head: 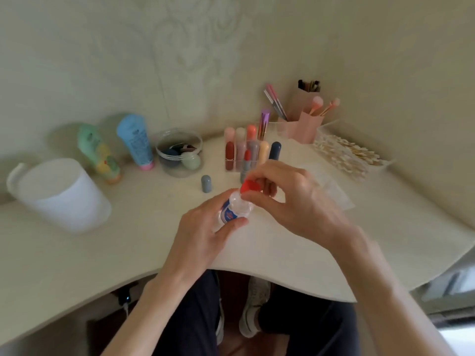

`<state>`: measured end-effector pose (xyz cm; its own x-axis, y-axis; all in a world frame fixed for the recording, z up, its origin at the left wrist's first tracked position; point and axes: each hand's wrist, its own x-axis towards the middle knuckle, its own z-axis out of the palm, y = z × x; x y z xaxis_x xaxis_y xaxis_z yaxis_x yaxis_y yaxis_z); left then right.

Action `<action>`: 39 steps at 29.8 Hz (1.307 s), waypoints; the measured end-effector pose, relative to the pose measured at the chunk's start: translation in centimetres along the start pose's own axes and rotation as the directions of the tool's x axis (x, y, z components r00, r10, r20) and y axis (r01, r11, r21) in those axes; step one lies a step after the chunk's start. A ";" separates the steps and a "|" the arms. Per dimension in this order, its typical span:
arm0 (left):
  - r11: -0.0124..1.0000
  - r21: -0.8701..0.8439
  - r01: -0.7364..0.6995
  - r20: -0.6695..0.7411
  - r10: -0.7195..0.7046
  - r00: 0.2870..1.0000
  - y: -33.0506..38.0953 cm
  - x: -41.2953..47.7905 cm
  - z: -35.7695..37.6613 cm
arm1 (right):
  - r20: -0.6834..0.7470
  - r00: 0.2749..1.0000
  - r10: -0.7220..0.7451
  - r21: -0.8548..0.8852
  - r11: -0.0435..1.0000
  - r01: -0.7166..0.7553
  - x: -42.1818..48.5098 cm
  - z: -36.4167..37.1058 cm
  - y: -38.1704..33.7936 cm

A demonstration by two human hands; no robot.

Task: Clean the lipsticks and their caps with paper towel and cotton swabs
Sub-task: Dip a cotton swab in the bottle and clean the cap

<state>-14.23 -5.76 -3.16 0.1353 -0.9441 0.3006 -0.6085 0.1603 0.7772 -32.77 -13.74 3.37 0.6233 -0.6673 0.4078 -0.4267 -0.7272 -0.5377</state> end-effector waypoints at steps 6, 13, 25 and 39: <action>0.999 0.028 0.020 -0.035 -0.019 0.999 -1.0 0.0 -0.6 | 0.063 0.998 0.022 -0.077 0.997 -0.017 0.5 -0.4 -0.8; 1.000 0.002 0.018 -0.011 -0.018 1.000 -1.4 0.0 -0.6 | 0.099 0.993 -0.070 -0.088 0.993 0.079 1.1 0.0 -1.1; 0.996 -0.067 0.063 0.010 -0.062 0.998 -2.1 0.1 -0.6 | 0.042 0.998 -0.048 -0.105 0.993 0.053 1.8 -0.1 -1.4; 0.991 -0.101 0.091 -0.050 -0.097 0.994 -2.6 0.2 -0.5 | 0.137 0.989 0.064 -0.127 0.991 -0.046 -1.7 3.2 2.1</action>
<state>-12.25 -6.25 -4.82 0.2325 -0.9396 0.2514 -0.5113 0.1018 0.8533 -32.65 -13.63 -0.86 0.6789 -0.6837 0.2677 -0.5346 -0.7101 -0.4582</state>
